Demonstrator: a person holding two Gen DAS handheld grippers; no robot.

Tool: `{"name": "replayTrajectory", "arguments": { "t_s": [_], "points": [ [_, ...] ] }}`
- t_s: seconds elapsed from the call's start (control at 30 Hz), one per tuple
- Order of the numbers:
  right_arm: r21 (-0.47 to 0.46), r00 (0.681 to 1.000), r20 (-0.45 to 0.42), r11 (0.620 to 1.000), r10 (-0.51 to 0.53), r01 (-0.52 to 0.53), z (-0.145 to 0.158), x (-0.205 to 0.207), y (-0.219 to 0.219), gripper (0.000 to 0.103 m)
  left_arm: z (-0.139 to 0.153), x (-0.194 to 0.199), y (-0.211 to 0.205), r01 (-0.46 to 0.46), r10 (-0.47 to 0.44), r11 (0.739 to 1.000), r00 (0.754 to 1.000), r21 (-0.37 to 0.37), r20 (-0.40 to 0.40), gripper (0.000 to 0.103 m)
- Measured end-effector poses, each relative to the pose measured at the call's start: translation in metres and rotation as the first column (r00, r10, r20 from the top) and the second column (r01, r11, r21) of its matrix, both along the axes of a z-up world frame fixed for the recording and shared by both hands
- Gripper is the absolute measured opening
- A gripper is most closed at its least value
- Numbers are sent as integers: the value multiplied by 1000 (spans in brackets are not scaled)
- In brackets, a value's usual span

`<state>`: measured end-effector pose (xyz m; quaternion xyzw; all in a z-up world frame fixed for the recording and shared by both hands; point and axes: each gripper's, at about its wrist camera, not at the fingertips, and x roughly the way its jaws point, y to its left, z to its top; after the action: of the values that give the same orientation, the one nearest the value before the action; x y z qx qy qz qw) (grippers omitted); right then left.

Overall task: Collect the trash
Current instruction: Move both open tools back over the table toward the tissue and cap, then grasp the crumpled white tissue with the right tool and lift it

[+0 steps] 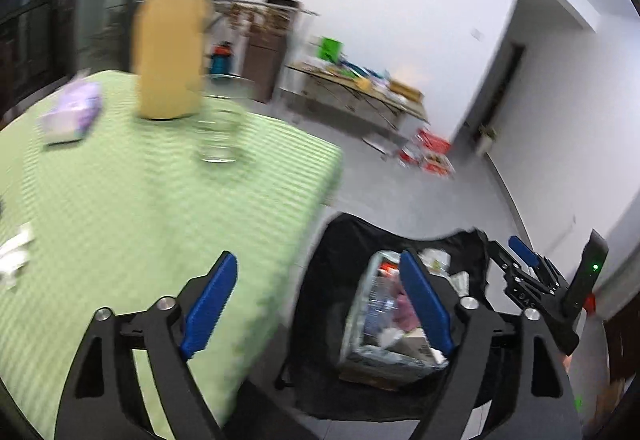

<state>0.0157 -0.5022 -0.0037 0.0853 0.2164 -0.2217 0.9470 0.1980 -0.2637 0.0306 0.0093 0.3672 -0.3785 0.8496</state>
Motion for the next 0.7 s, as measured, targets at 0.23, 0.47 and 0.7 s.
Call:
{"name": "replayTrajectory", "arguments": {
  "t_s": [0.23,0.47,0.7],
  "points": [
    [-15,968,-36,968,249,-250,24,67,96,73,4,39,147,-260,260,966,966,13,2,86],
    [-30,844,-140,850,517,-526,27,147,214,75,-16,82,296,-482,484,873,875,76,-5,88],
    [40,671,-225,695,707,-718,15,241,328,75,-60,113,373,-575,571,818,805,27,-159,89]
  ]
}}
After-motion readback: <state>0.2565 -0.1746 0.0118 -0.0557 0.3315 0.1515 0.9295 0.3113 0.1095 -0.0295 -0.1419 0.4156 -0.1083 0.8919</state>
